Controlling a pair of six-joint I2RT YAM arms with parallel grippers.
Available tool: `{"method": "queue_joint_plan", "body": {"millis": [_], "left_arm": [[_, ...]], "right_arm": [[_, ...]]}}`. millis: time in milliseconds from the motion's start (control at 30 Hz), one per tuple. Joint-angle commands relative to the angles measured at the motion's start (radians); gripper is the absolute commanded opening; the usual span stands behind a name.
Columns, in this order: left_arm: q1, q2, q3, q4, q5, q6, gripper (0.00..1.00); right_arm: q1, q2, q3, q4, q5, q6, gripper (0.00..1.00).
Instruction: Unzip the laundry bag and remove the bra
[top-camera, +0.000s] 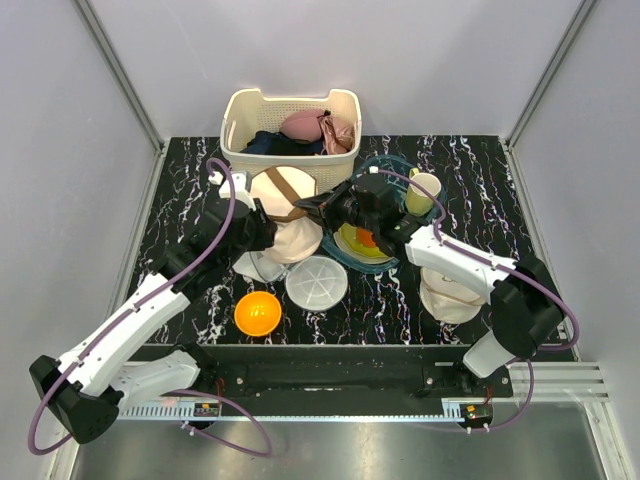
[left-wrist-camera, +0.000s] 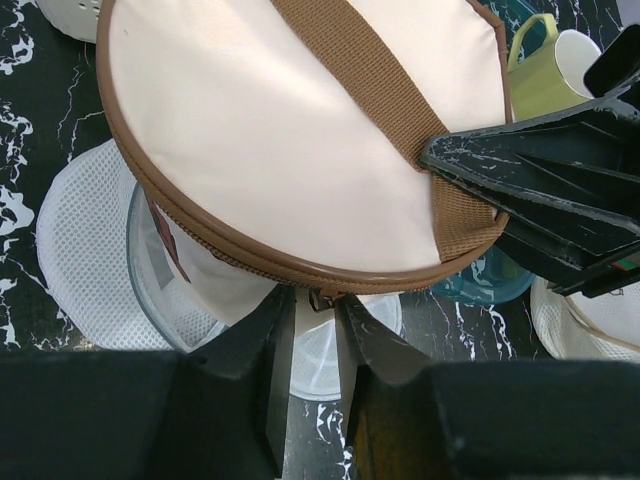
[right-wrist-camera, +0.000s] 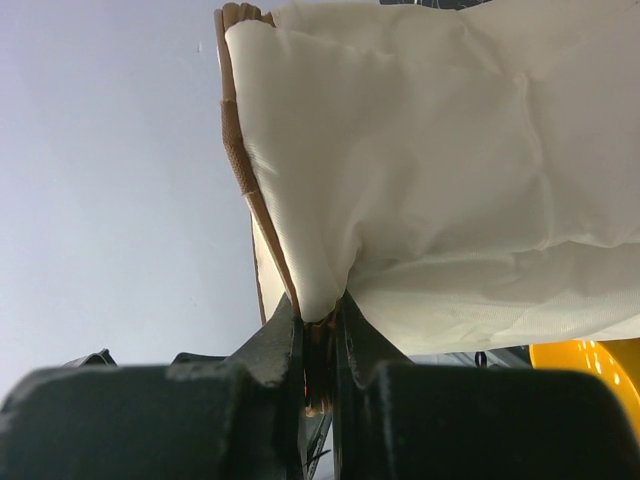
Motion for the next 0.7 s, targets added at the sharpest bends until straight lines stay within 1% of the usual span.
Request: {"method": "queue_joint_plan", "body": {"millis": [0,67,100,133,167,200,367,467,533,567,600,667], "left_arm": [[-0.004,-0.017,0.038,0.056,-0.047,-0.005,0.26],[-0.004,-0.017,0.039,0.058,-0.050,-0.005,0.24],[-0.004,-0.019,0.039,0.056,-0.053,-0.005,0.19],[-0.004,-0.019,0.039,0.055,-0.056,-0.006,0.15],[-0.004,-0.019,0.044,0.047,-0.067,-0.006,0.02],[-0.004,-0.019,0.047,0.039,-0.076,-0.008,0.00],[-0.004,-0.036,0.059,-0.016,-0.145,0.001,0.00],[0.002,-0.066,0.050,-0.044,-0.168,0.012,0.00],[0.030,-0.104,0.038,-0.039,-0.141,0.026,0.00],[0.042,-0.117,0.029,-0.030,-0.097,0.031,0.00],[0.056,-0.124,0.027,-0.030,-0.078,0.035,0.00],[0.094,-0.147,0.021,-0.030,-0.026,0.058,0.00]], "right_arm": [[0.000,-0.001,0.003,0.105,-0.025,0.019,0.00],[-0.002,0.004,0.003,0.116,-0.029,0.022,0.00],[0.000,0.007,0.001,0.118,-0.032,0.024,0.00],[0.000,0.007,0.001,0.119,-0.034,0.024,0.00],[-0.002,0.007,0.001,0.119,-0.034,0.024,0.00],[-0.002,0.002,-0.003,0.119,-0.032,0.024,0.00],[-0.003,-0.009,-0.023,0.122,-0.054,0.021,0.00],[-0.019,-0.038,-0.068,0.147,-0.090,0.013,0.00],[-0.031,-0.072,-0.105,0.167,-0.165,-0.038,0.00],[-0.054,-0.081,-0.111,0.158,-0.204,-0.077,0.00],[-0.061,-0.104,-0.144,0.157,-0.278,-0.093,0.00],[-0.078,-0.134,-0.187,0.161,-0.340,-0.140,0.00]]}}
